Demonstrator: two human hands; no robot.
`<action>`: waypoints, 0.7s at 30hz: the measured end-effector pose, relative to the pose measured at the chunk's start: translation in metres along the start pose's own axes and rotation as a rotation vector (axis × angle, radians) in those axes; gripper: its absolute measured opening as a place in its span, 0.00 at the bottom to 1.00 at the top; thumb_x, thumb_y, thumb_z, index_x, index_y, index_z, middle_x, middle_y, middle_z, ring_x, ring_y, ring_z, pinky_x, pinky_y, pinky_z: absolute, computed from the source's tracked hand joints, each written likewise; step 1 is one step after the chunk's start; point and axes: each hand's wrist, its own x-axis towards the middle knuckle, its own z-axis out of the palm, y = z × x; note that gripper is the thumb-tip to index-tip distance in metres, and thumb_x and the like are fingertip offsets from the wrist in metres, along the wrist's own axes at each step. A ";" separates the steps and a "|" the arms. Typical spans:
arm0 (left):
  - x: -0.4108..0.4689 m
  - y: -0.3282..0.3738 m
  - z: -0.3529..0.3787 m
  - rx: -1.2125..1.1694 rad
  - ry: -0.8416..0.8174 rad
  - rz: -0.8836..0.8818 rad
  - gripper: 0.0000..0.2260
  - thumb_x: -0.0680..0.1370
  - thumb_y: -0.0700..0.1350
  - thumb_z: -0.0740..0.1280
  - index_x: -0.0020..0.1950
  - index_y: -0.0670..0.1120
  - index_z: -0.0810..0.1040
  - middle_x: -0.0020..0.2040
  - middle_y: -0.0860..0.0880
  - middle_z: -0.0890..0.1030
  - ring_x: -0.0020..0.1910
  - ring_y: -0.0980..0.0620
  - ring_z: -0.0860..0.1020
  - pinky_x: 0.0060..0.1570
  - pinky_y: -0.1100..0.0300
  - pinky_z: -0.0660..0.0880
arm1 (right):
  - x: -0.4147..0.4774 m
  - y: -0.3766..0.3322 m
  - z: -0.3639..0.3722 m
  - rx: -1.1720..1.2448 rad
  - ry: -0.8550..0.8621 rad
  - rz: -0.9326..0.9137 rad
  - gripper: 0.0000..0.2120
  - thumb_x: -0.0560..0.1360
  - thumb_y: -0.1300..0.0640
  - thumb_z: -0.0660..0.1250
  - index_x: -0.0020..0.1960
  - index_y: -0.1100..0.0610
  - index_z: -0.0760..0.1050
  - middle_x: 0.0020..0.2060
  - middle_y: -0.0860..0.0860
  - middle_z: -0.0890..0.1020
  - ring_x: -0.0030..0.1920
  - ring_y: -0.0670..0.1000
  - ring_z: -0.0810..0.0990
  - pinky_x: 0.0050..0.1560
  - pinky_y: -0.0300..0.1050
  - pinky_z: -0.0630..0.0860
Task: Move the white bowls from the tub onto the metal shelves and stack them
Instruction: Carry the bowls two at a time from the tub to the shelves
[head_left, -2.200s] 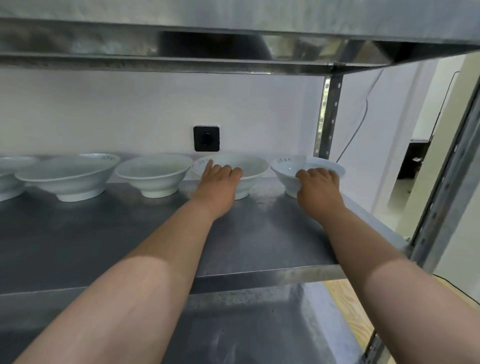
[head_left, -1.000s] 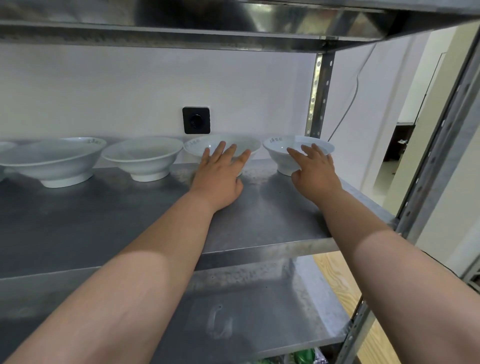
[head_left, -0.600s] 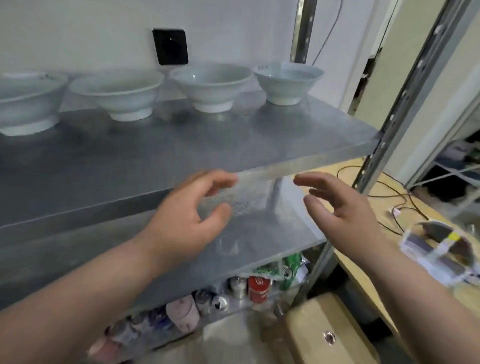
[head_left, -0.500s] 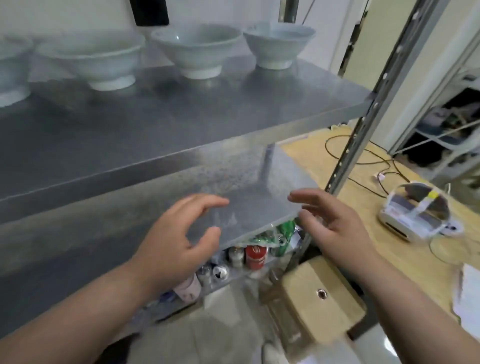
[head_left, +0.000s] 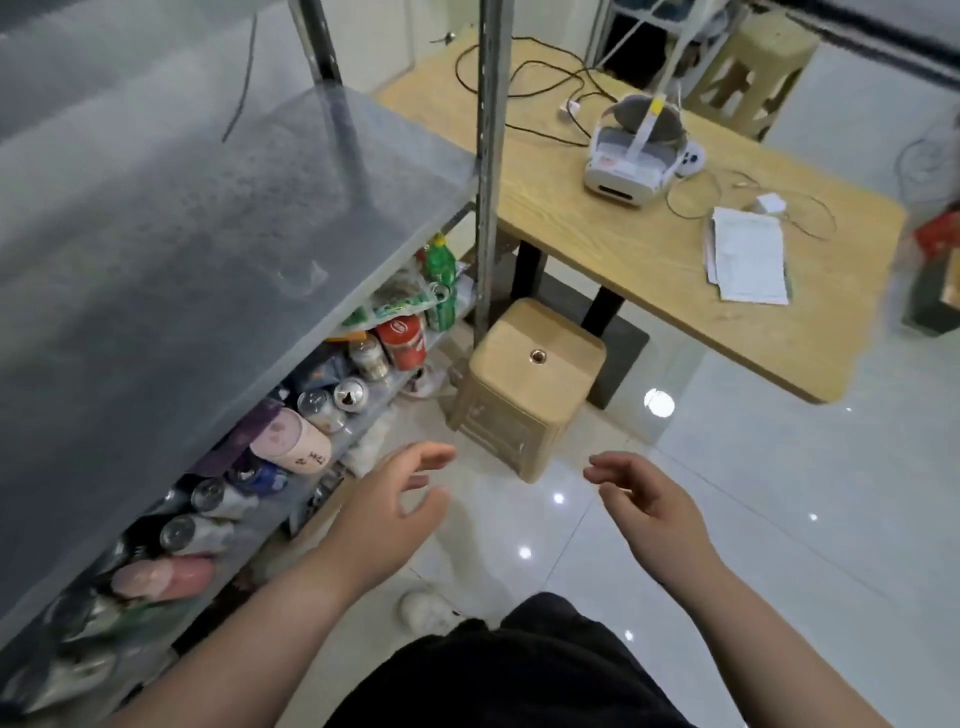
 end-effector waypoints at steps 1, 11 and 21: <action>-0.001 0.002 0.004 0.032 -0.024 0.004 0.17 0.74 0.56 0.62 0.62 0.65 0.73 0.62 0.63 0.76 0.63 0.60 0.75 0.63 0.50 0.74 | -0.013 0.014 -0.005 0.011 0.012 0.031 0.14 0.77 0.61 0.64 0.54 0.41 0.77 0.48 0.36 0.83 0.50 0.39 0.80 0.45 0.29 0.73; -0.001 0.049 0.106 0.091 -0.137 0.028 0.14 0.75 0.49 0.64 0.59 0.62 0.75 0.58 0.63 0.79 0.60 0.62 0.76 0.62 0.55 0.73 | -0.133 0.128 -0.043 0.222 0.162 0.290 0.14 0.77 0.63 0.64 0.53 0.44 0.78 0.47 0.38 0.84 0.49 0.39 0.81 0.45 0.31 0.72; -0.005 0.066 0.171 0.325 -0.696 0.218 0.15 0.78 0.43 0.65 0.59 0.61 0.76 0.56 0.65 0.79 0.58 0.63 0.76 0.58 0.62 0.73 | -0.228 0.142 -0.053 0.342 0.709 0.476 0.13 0.78 0.61 0.64 0.53 0.44 0.78 0.47 0.37 0.83 0.49 0.39 0.81 0.45 0.28 0.73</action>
